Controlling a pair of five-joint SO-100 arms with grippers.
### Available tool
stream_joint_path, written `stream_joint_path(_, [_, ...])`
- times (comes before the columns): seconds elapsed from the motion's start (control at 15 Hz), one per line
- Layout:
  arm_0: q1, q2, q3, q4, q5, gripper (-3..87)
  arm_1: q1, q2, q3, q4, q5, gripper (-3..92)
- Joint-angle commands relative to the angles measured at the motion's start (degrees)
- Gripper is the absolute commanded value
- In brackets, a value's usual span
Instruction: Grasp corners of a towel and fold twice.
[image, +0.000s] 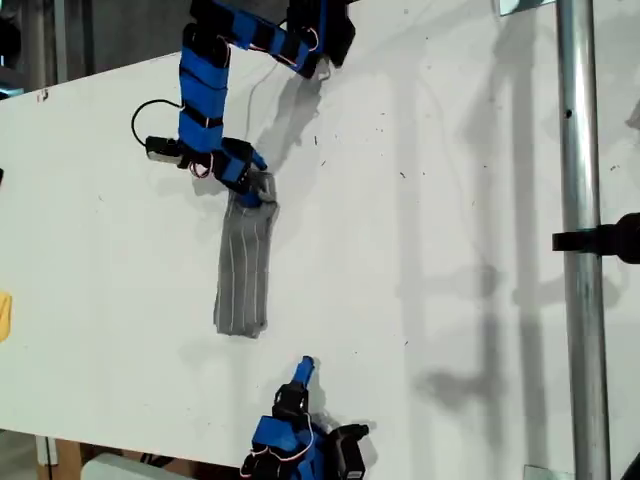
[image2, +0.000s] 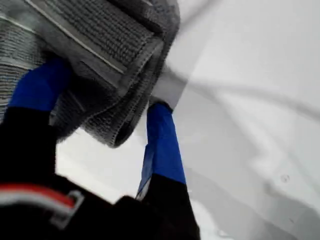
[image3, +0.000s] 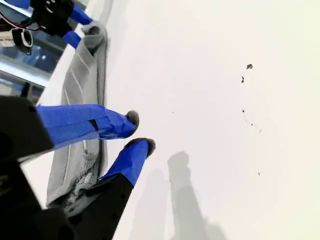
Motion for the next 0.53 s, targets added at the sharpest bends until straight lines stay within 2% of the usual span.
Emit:
stream_joint_path(0.0, [-1.3,0.4,0.3,0.6,-0.2,6.3,1.1,-0.5,-4.4,-6.9,-1.4,-0.2])
stream_joint_path(0.13, [-1.5,0.4,0.2,0.7,0.0,6.5,3.1,1.6,-1.8,-6.5,-4.0,-0.2])
stream_joint_path(0.27, [-1.5,0.4,0.2,0.8,0.4,6.7,2.8,14.9,9.8,-3.6,-4.3,-0.2])
stream_joint_path(0.47, [-1.6,0.4,0.2,0.6,0.8,6.8,-3.3,38.8,18.8,16.9,-0.8,-0.2])
